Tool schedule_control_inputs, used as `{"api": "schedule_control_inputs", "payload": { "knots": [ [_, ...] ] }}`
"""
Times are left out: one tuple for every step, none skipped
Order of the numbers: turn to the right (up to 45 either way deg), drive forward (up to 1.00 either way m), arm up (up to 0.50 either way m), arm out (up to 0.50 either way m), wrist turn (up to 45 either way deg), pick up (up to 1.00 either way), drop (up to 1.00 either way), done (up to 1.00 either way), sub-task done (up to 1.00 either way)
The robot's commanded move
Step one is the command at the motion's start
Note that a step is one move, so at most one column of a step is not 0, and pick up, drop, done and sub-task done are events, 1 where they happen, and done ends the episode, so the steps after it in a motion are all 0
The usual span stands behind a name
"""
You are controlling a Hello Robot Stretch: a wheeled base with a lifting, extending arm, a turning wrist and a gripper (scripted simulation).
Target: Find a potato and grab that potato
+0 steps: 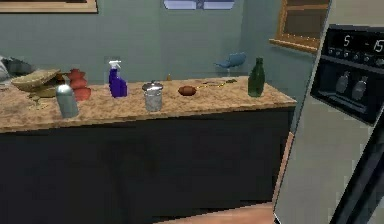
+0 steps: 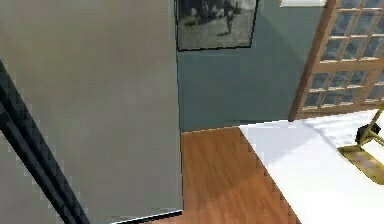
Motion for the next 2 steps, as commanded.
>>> {"api": "schedule_control_inputs", "payload": {
  "knots": [
    [0.0,0.50,0.00,0.00,0.0,0.00,0.00,0.00,0.00],
    [-45.0,0.00,0.00,0.00,0.0,0.00,0.00,0.00,0.00]
  ]
}}
